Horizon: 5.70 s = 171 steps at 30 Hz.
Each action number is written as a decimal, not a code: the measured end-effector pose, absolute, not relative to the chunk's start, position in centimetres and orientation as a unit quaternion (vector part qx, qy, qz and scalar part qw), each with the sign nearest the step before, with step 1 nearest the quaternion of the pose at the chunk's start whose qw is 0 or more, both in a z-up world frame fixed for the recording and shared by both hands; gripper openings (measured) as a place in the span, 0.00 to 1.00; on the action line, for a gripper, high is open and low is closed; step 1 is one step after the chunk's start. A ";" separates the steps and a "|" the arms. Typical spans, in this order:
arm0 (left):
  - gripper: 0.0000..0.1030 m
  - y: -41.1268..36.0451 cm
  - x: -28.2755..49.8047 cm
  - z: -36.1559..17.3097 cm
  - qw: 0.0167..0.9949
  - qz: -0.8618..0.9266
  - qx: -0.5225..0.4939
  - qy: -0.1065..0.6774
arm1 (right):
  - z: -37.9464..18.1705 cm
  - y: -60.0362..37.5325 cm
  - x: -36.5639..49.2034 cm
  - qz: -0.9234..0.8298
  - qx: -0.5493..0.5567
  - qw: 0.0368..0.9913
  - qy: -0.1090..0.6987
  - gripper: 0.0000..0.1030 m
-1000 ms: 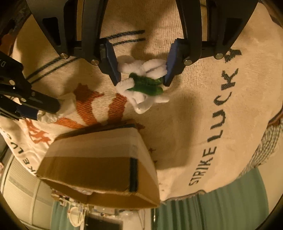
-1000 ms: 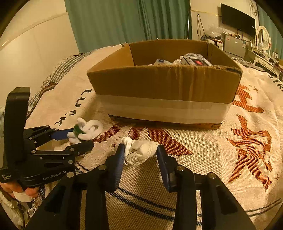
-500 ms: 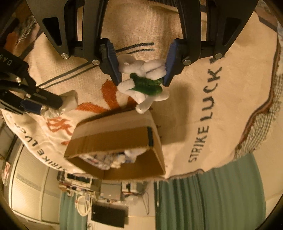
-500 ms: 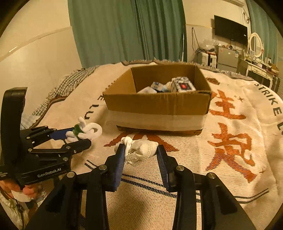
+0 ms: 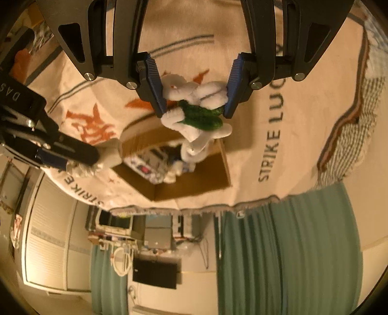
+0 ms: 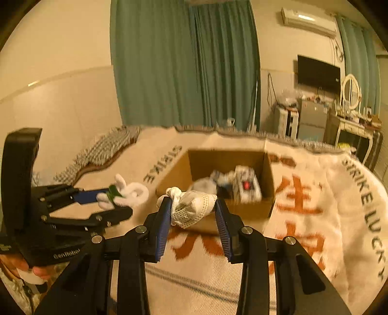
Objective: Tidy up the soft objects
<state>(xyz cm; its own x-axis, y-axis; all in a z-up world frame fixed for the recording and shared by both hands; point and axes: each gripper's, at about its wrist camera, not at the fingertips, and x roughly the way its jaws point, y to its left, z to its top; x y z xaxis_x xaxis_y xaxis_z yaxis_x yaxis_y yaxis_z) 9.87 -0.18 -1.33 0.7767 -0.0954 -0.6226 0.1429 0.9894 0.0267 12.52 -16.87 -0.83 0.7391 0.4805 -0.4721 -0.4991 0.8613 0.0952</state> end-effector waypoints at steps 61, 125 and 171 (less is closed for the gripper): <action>0.86 -4.5 8.6 15.7 0.993 0.043 0.051 0.101 | 15.7 -21.8 16.1 0.205 -0.016 0.971 0.126 0.76; 0.93 -3.7 2.7 3.9 0.985 0.053 0.013 0.165 | 2.0 -23.3 10.4 0.176 0.025 0.972 0.156 1.00; 0.93 -3.8 2.4 3.8 0.985 0.053 0.019 0.166 | 1.7 -22.8 10.2 0.174 0.021 0.970 0.167 1.00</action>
<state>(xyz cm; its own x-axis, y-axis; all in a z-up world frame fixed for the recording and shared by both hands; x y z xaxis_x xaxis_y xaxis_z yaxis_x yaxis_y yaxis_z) 2.44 -3.85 3.79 0.9393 0.1104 -0.3247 -0.0977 0.9937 0.0552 10.22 -22.83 1.68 0.8838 0.3447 -0.3164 -0.3305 0.9386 0.0991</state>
